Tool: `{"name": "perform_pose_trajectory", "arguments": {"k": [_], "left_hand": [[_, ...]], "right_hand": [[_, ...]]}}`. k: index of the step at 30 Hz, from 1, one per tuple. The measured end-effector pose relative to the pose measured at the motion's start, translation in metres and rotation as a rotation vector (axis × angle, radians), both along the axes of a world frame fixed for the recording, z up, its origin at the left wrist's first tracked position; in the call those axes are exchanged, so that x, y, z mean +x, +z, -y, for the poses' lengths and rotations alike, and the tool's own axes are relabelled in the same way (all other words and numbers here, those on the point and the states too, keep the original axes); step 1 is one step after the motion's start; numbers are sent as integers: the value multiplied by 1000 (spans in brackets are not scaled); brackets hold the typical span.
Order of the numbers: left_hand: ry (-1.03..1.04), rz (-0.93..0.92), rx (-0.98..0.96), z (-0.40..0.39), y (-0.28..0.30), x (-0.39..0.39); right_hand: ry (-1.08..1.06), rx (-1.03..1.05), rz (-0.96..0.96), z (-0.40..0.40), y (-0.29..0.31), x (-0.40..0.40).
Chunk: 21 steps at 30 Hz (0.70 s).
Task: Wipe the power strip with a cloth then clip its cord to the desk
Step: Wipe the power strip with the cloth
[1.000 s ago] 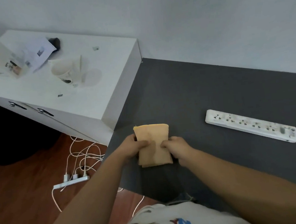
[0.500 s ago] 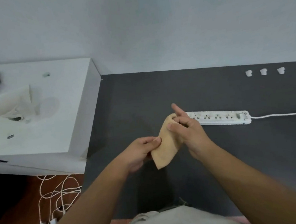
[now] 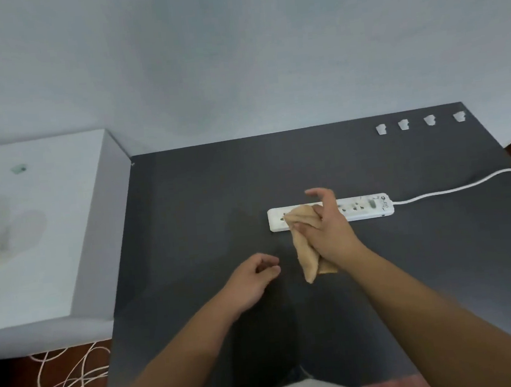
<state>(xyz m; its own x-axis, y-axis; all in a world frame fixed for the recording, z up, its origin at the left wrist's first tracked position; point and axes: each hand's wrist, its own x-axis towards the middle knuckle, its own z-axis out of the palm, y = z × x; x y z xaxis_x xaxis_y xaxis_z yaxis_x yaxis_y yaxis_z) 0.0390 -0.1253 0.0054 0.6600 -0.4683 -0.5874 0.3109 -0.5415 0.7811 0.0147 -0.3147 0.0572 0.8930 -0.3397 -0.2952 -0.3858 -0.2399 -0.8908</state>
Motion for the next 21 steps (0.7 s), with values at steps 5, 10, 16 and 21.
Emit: {"name": "perform_pose_trajectory", "arguments": {"k": [5, 10, 16, 21], "left_hand": [[-40, 435, 217, 16, -13, 43], [-171, 606, 320, 42, -13, 74], [-300, 626, 422, 38, -19, 95], [-303, 609, 431, 39, -35, 101]], "right_hand": [[164, -439, -148, 25, -16, 45], [306, -593, -193, 22, -30, 76], [334, -595, -175, 10, -39, 84], [439, -630, -233, -1, -53, 80]]}}
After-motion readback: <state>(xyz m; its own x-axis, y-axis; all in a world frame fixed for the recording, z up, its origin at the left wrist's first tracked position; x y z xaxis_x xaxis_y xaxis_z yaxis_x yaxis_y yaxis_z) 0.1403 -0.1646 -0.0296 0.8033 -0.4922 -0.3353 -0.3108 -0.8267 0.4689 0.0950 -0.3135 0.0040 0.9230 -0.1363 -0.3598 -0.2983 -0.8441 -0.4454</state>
